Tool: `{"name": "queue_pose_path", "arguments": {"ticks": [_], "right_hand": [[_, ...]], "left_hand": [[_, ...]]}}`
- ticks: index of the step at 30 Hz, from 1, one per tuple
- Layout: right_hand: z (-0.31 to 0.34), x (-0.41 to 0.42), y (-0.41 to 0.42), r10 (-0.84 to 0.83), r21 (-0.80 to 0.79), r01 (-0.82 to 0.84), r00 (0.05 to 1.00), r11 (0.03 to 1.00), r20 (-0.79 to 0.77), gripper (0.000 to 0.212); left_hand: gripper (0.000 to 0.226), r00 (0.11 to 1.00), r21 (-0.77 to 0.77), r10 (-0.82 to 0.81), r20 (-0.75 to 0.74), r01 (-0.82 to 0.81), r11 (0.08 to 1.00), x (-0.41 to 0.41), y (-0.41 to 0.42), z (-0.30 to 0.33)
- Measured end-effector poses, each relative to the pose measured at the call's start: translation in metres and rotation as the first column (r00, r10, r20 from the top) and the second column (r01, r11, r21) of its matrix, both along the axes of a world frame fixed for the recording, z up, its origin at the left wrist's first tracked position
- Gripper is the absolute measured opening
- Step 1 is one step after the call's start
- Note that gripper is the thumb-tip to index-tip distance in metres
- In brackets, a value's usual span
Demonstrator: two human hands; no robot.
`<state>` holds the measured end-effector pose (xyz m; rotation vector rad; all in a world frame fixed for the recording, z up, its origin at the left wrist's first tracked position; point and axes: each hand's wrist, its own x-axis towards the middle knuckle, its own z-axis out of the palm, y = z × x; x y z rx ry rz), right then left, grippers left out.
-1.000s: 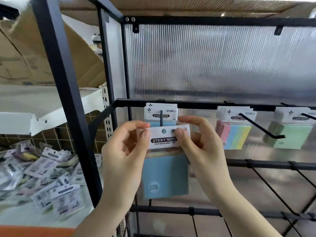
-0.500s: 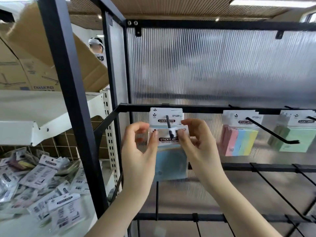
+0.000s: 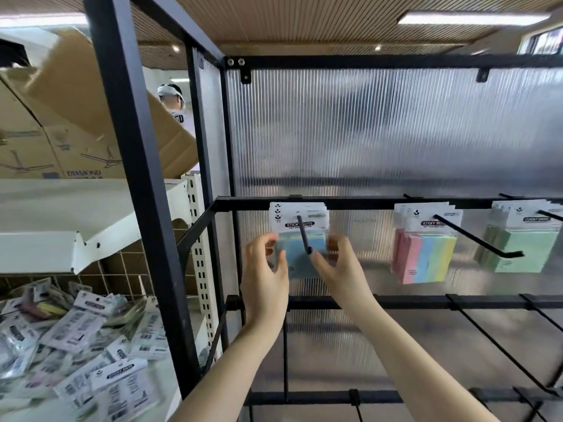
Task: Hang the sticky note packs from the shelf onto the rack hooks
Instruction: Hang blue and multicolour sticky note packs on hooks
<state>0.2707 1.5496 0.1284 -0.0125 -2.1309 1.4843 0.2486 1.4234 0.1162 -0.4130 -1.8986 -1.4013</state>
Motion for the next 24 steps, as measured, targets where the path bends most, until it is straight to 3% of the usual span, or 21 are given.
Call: {"name": "queue_pose_path", "arguments": {"ticks": [5,14,17,20,24], "right_hand": [[0.002,-0.009,0.0,-0.009,0.018,0.008,0.998,1.0,0.067,0.026],[-0.012,-0.011,0.006,-0.035,0.112,0.012,0.979,0.994,0.202,0.029],[-0.024,-0.006,0.014,-0.011,0.187,-0.052,0.946,0.981,0.323,0.024],[-0.04,0.005,0.022,0.047,0.237,-0.166,0.897,0.957,0.439,0.022],[-0.052,0.029,0.024,0.149,0.225,-0.256,0.902,0.94,0.405,0.016]], "left_hand": [[0.044,0.997,-0.065,-0.025,0.071,0.03,0.997,-0.005,0.003,-0.004],[0.051,0.99,-0.121,0.034,0.135,-0.018,0.993,0.006,0.005,-0.011],[0.041,0.983,-0.105,0.023,0.181,-0.004,0.995,0.02,0.004,-0.017],[0.031,0.978,-0.182,0.083,0.192,-0.048,0.982,0.038,-0.003,-0.024],[0.025,0.965,-0.288,0.169,0.202,-0.107,0.952,0.07,-0.014,-0.027]]}}
